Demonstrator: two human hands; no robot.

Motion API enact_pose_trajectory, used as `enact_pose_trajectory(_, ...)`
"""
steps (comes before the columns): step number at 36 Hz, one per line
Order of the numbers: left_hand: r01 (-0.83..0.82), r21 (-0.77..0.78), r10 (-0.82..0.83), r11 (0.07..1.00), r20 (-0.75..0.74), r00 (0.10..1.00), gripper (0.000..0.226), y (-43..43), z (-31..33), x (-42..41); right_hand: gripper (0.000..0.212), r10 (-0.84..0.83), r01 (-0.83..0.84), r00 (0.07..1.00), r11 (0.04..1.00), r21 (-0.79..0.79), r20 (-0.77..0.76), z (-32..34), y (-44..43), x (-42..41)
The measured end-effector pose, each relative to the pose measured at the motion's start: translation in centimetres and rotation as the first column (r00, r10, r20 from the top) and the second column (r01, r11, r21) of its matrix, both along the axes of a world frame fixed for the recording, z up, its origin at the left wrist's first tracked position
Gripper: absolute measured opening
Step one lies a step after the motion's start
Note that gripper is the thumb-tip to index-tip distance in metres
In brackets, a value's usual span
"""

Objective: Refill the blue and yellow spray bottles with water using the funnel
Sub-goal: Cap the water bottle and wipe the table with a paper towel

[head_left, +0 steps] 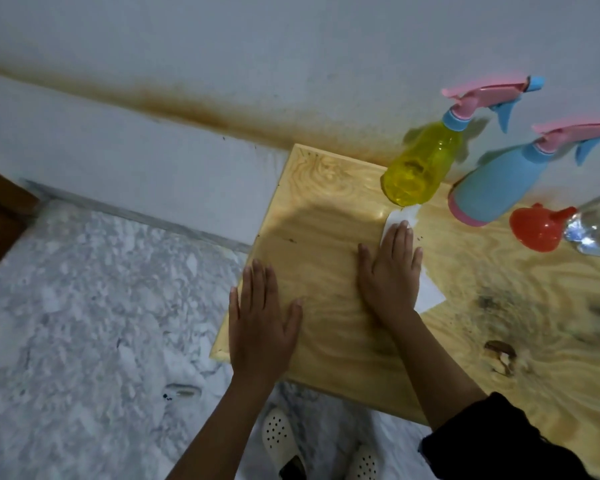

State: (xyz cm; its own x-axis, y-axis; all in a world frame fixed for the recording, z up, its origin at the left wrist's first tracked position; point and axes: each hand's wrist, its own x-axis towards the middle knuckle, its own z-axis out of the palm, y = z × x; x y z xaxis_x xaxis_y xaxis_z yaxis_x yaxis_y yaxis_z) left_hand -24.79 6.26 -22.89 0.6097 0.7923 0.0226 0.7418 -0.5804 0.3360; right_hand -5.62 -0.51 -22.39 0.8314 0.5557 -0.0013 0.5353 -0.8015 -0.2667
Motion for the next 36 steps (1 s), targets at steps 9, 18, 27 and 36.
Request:
enact_pose_trajectory(9,-0.019,0.02,0.018,1.0,0.027,0.999,0.067,-0.2,-0.1,0.1,0.083,0.088,-0.087,0.996,0.996,0.031,-0.008,0.0,4.2,0.1)
enact_pose_trajectory(18,-0.028,0.013,0.027,1.0,0.031,0.999,0.067,0.0,-0.3,0.2,0.089,0.251,-0.251,0.968,0.968,0.004,0.019,0.0,9.0,1.3)
enact_pose_trajectory(27,-0.022,-0.008,0.023,1.0,0.051,0.998,0.068,0.0,0.0,0.2,0.087,0.378,-0.379,0.925,0.925,-0.019,-0.032,0.5,9.1,1.3)
enact_pose_trajectory(36,-0.005,-0.038,0.009,0.999,0.089,0.996,0.069,0.3,0.2,-0.2,0.091,0.67,-0.678,0.735,0.731,-0.08,-0.1,0.8,5.6,-0.1)
